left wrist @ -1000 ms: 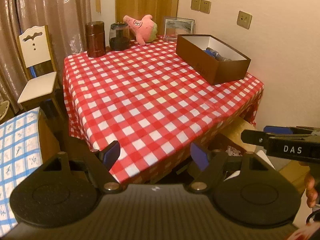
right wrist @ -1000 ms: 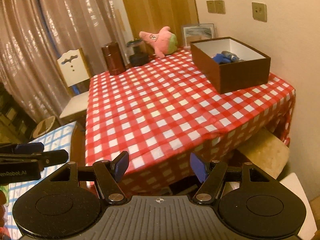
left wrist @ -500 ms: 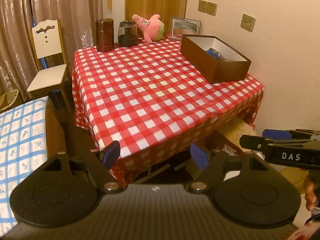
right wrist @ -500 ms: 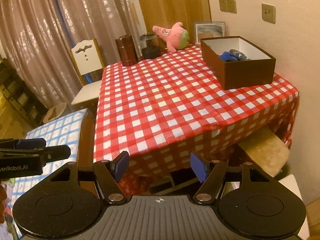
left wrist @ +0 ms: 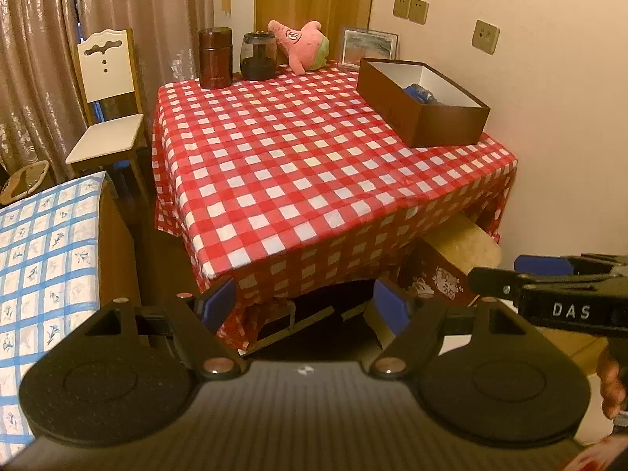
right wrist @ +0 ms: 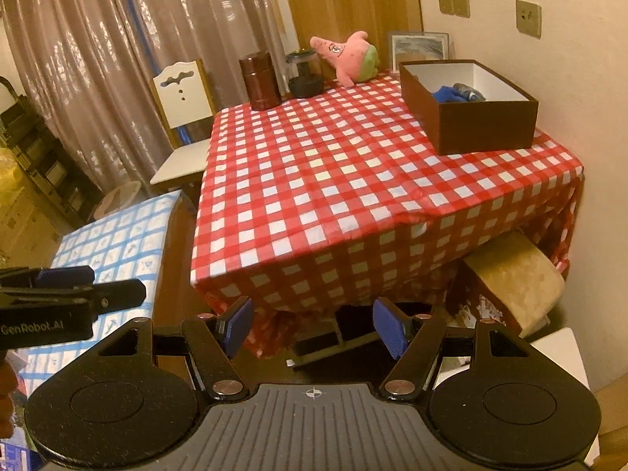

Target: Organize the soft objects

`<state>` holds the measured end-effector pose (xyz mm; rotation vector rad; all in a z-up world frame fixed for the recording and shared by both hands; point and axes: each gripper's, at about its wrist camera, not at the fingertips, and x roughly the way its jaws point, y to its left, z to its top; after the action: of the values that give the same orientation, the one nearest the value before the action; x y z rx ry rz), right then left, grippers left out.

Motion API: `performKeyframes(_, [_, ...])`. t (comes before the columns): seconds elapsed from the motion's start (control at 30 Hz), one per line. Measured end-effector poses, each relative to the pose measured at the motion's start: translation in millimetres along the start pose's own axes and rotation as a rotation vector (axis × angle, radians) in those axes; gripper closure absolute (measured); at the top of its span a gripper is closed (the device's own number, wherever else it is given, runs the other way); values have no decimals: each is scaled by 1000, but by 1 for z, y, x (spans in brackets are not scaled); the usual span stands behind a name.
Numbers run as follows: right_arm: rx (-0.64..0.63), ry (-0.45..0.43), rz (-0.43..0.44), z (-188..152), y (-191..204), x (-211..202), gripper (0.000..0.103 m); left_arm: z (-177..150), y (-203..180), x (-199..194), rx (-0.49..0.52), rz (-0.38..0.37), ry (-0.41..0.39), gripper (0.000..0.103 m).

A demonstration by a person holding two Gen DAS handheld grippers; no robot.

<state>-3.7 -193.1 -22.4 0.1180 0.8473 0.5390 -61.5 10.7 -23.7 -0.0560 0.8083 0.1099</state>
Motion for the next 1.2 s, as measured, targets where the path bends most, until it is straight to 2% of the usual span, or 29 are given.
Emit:
performKeyframes(0.5, [-28,5,30,-8,13,-9,36,-14,0,-12,0,31,4,27])
performKeyframes(1.2, [-25,4,27,-8,8,-11,36,-10,-5,-10,4,24,3,27])
